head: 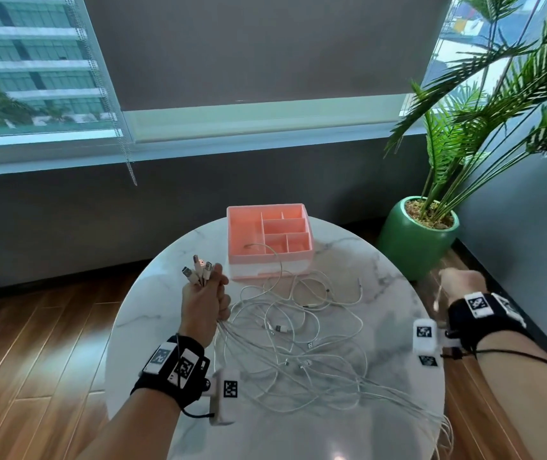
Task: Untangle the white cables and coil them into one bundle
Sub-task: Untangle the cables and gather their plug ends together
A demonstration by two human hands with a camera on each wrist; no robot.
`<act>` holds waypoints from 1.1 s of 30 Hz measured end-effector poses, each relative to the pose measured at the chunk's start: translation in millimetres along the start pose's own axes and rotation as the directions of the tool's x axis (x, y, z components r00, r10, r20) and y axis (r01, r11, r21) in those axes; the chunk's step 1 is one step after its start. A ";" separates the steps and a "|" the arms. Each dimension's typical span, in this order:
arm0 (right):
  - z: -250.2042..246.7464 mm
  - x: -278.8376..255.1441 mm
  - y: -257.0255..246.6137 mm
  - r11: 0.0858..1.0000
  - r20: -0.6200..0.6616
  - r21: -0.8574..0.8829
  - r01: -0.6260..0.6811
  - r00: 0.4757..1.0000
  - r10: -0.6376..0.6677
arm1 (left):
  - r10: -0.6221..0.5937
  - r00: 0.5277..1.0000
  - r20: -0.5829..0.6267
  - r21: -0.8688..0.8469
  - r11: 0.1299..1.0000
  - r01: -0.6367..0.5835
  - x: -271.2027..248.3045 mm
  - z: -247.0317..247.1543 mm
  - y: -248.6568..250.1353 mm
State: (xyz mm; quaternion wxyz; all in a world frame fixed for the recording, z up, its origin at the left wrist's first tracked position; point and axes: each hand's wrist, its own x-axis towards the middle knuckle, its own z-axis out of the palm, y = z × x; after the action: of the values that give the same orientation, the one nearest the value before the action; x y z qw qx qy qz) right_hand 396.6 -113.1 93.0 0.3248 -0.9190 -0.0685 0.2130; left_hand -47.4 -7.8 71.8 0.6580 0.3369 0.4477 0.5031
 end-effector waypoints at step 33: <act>47.1 -63.4 42.5 0.493 0.372 -0.462 0.737 0.666 -0.646 | -0.132 0.981 0.142 -0.130 0.980 0.151 -2.6 27.7 3.3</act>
State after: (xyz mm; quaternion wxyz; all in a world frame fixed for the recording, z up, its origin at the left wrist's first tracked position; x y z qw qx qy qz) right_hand 318.5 -136.3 55.5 0.0812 -0.8462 -0.5169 0.1008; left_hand -23.1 -9.2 85.7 0.7426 0.2897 0.3892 0.4617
